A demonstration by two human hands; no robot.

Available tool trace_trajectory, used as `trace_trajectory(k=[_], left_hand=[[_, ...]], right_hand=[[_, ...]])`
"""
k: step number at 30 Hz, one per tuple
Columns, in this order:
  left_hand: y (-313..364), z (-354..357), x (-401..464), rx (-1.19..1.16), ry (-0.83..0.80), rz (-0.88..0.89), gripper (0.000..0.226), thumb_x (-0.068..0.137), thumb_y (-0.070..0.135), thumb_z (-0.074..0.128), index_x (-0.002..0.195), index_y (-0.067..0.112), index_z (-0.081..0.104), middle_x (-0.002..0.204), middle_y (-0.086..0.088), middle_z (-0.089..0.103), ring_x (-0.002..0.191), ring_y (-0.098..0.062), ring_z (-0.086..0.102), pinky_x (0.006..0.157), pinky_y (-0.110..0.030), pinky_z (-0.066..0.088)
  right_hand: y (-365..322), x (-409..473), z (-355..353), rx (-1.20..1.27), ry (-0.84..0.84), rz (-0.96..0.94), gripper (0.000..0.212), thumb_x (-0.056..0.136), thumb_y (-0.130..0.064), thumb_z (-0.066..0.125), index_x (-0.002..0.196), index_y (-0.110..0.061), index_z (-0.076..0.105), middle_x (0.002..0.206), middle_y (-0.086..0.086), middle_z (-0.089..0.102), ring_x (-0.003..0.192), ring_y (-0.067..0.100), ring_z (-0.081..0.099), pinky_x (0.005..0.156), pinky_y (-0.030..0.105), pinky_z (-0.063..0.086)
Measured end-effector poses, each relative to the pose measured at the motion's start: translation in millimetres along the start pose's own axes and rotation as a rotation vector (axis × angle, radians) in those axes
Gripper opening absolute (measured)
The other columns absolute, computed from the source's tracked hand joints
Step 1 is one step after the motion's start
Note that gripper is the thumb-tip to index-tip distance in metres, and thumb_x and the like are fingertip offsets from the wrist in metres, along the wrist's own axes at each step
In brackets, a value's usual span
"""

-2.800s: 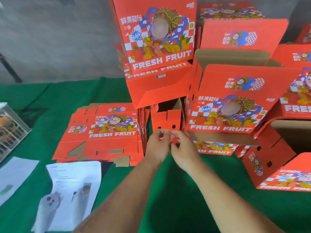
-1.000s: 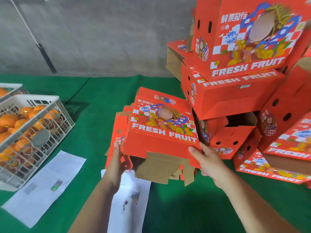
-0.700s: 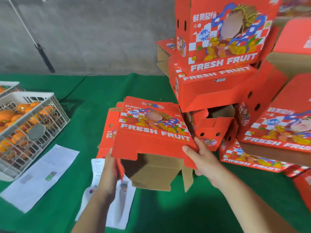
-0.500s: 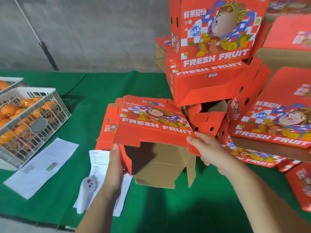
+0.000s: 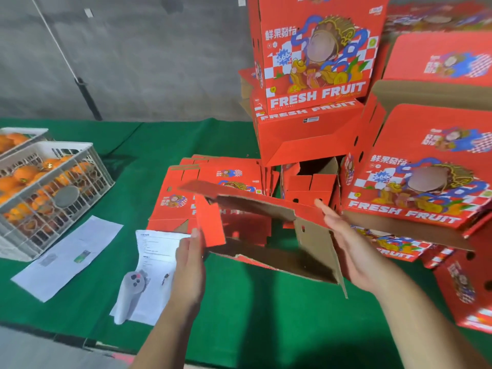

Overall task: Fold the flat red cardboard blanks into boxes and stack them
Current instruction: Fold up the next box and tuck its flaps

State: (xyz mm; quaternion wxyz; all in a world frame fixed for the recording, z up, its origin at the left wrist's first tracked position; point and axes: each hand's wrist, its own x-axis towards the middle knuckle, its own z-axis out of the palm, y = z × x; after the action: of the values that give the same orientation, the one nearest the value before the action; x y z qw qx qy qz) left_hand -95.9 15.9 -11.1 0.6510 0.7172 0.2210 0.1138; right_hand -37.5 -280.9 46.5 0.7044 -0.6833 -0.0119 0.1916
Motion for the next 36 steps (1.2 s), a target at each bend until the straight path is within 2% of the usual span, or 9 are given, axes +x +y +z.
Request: trace_trajectory(k=[3,6,11,14,17,22,27,31,36], left_hand=[[8.4,8.5,0.9,0.003,0.006,0.084,0.066,0.081,0.096,0.037,0.119,0.049,0.061,0.126,0.027,0.066,0.125,-0.002,0.058,0.112,-0.050,0.041],[13.6,16.3,0.4,0.090,0.085,0.143,0.059,0.087,0.088,0.037,0.104,0.038,0.062,0.098,0.024,0.072,0.095,-0.004,0.068,0.088,-0.046,0.051],[15.4,29.4,-1.1,0.030,-0.045,0.209,0.032,0.086,0.077,0.045,0.111,0.062,0.058,0.104,0.033,0.070,0.096,0.011,0.067,0.077,-0.019,0.057],[13.2,32.4,-2.6,-0.113,-0.270,0.051,0.053,0.085,0.080,0.050,0.136,0.072,0.044,0.149,0.027,0.050,0.137,-0.010,0.053,0.101,-0.048,0.056],[13.1,33.5,3.4,-0.129,-0.049,0.094,0.042,0.089,0.074,0.047,0.131,0.068,0.050,0.145,0.018,0.056,0.125,-0.027,0.061,0.080,-0.060,0.062],[9.5,34.0,10.7,-0.185,-0.136,0.149,0.063,0.084,0.090,0.042,0.137,0.057,0.046,0.127,0.034,0.063,0.112,-0.020,0.067,0.091,-0.073,0.053],[5.3,38.4,12.0,-0.166,-0.225,0.040,0.097,0.063,0.091,0.069,0.146,0.067,0.025,0.159,0.011,0.039,0.117,-0.006,0.066,0.086,-0.034,0.060],[6.1,45.8,13.8,-0.210,-0.163,-0.044,0.109,0.069,0.073,0.071,0.158,0.058,0.011,0.161,-0.019,0.033,0.115,-0.035,0.067,0.091,-0.052,0.061],[10.8,36.3,16.3,-0.220,-0.267,-0.076,0.098,0.077,0.071,0.065,0.160,0.053,0.017,0.140,0.014,0.065,0.122,-0.029,0.065,0.099,-0.057,0.055]], right_hand=[[-6.0,-4.9,-19.3,-0.065,0.041,-0.029,0.134,0.034,-0.102,0.062,0.155,-0.050,0.036,0.158,-0.019,0.039,0.151,0.024,0.031,0.119,0.043,0.032],[-6.3,-17.2,-30.7,0.045,0.028,0.094,0.086,0.041,-0.089,0.080,0.122,-0.071,0.055,0.146,-0.009,0.051,0.131,0.021,0.051,0.105,0.050,0.046],[5.3,1.6,-42.4,0.130,0.423,0.176,0.022,0.089,-0.041,0.076,0.106,-0.029,0.067,0.139,0.019,0.057,0.102,0.025,0.064,0.082,0.042,0.055],[6.0,11.0,-45.7,0.203,0.432,0.226,0.028,0.097,-0.035,0.065,0.121,-0.020,0.067,0.131,0.018,0.067,0.099,0.027,0.068,0.082,0.035,0.054],[0.3,15.8,-42.5,0.352,0.415,0.189,0.042,0.097,-0.040,0.063,0.133,-0.017,0.064,0.091,0.006,0.073,0.073,0.021,0.067,0.064,0.031,0.057],[8.1,13.8,-25.5,0.366,0.390,-0.047,0.060,0.086,-0.065,0.066,0.137,-0.035,0.057,0.135,0.001,0.066,0.126,0.022,0.061,0.106,0.047,0.048],[42.8,0.3,-11.4,-0.239,0.329,-0.192,0.078,0.069,-0.073,0.074,0.138,-0.064,0.040,0.147,-0.022,0.047,0.130,-0.002,0.052,0.107,0.034,0.044],[65.7,0.7,16.7,-0.413,0.480,-0.277,0.110,0.079,-0.052,0.083,0.153,-0.063,0.003,0.155,-0.033,0.012,0.149,0.000,0.012,0.121,0.041,0.021],[65.5,5.4,31.8,-0.390,0.525,-0.302,0.116,0.082,-0.044,0.081,0.158,-0.050,-0.007,0.169,-0.016,-0.007,0.148,-0.012,-0.010,0.124,0.034,0.009]])
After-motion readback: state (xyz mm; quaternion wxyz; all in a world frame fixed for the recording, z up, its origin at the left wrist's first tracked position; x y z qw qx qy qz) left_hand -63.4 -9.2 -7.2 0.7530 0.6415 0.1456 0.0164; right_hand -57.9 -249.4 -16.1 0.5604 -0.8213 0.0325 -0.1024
